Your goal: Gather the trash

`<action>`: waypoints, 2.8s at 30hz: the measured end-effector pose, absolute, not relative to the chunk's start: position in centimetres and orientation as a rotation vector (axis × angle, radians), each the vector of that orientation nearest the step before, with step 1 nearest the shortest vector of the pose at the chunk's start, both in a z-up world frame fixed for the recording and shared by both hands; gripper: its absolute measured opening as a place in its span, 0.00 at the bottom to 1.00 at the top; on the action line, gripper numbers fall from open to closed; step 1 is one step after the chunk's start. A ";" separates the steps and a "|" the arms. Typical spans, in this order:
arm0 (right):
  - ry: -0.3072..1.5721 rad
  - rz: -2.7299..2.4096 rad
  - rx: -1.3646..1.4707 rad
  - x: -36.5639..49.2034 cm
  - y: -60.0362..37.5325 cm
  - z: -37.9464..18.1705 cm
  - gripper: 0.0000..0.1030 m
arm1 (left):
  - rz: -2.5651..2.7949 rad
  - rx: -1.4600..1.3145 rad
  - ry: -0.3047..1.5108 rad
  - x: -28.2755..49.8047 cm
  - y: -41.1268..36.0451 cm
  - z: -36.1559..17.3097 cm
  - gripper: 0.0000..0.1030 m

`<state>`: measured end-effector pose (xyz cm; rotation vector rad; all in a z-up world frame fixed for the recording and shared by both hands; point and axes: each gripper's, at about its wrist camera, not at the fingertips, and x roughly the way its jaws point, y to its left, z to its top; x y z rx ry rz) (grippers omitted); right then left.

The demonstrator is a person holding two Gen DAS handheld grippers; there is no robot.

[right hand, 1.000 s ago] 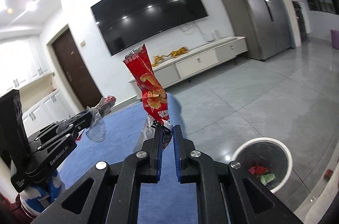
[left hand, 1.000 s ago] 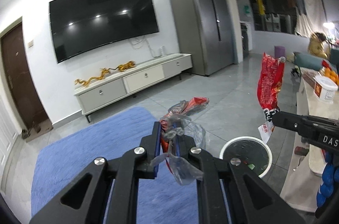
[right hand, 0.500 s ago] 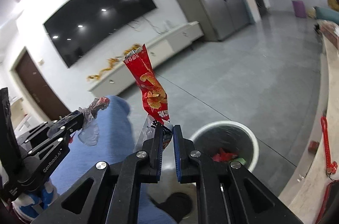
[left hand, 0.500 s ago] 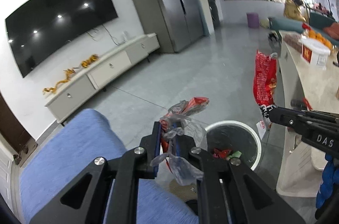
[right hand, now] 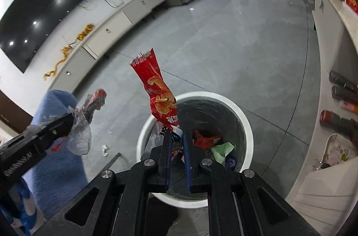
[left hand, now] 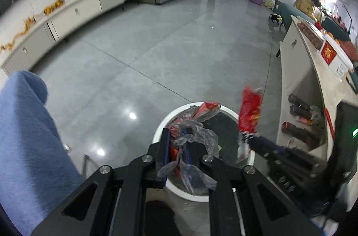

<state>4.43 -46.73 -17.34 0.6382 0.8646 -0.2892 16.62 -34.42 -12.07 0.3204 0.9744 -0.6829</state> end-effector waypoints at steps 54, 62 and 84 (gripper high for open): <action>0.556 -0.311 0.182 -3.6 -28.3 -1.7 0.99 | -0.226 0.083 0.451 2.2 -10.9 1.6 0.86; 0.497 -0.301 0.129 -4.4 -26.0 -0.7 1.00 | -0.172 0.053 0.399 0.2 -8.4 2.6 0.99; 0.409 -0.240 0.072 -7.4 -24.2 0.6 1.00 | -0.068 0.039 0.395 -3.1 -6.5 2.9 1.00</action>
